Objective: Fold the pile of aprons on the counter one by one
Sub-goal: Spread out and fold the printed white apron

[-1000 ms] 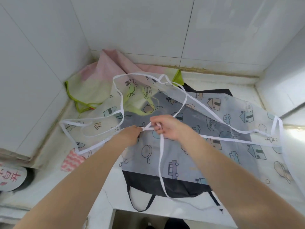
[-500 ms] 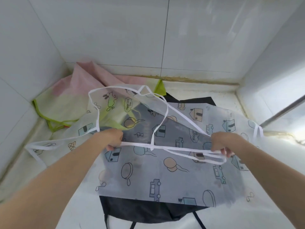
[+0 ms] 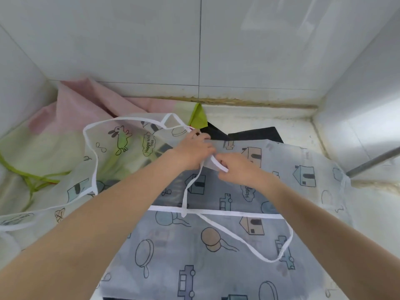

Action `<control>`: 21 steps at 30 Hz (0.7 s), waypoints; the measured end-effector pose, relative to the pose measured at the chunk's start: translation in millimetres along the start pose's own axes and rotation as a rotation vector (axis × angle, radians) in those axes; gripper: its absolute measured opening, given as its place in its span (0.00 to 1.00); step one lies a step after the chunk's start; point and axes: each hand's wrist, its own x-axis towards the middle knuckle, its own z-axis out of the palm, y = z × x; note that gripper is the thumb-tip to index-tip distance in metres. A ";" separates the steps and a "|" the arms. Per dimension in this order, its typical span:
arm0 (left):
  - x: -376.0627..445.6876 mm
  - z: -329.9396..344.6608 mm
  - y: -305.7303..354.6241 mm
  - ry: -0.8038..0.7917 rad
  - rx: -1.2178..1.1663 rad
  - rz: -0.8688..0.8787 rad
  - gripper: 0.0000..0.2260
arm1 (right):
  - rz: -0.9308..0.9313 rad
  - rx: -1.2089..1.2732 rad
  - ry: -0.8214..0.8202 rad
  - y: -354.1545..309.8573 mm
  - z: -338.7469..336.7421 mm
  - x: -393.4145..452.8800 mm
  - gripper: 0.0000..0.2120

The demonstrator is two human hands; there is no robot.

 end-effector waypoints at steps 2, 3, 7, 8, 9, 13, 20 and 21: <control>-0.5 -6.0 -1.4 0.005 0.094 -0.017 0.15 | -0.026 0.001 0.003 1.3 -3.0 -7.4 0.05; -3.9 -7.5 -4.8 0.017 0.125 -0.043 0.13 | -0.028 -0.067 -0.006 0.9 -2.5 -11.6 0.04; -31.4 -0.1 -23.4 -0.030 0.232 -0.169 0.11 | 0.070 -0.328 -0.035 5.7 1.2 -12.1 0.08; -39.7 3.0 -26.0 -0.062 0.257 -0.203 0.11 | 0.100 -0.358 -0.026 4.0 -4.4 -10.0 0.07; -48.0 7.6 -28.0 -0.100 0.272 -0.232 0.11 | 0.113 -0.388 -0.023 0.5 -12.3 -7.7 0.05; -73.0 30.2 -27.0 -0.220 0.189 -0.313 0.13 | 0.038 -0.332 -0.181 -16.1 -35.8 -5.8 0.12; -96.5 46.5 -28.4 -0.486 -0.199 -0.259 0.13 | 0.013 -0.352 -0.519 -20.4 18.2 -17.7 0.07; -98.9 44.4 -31.4 -0.560 -0.358 -0.252 0.14 | 0.030 -0.342 -0.560 -17.7 25.0 -19.0 0.06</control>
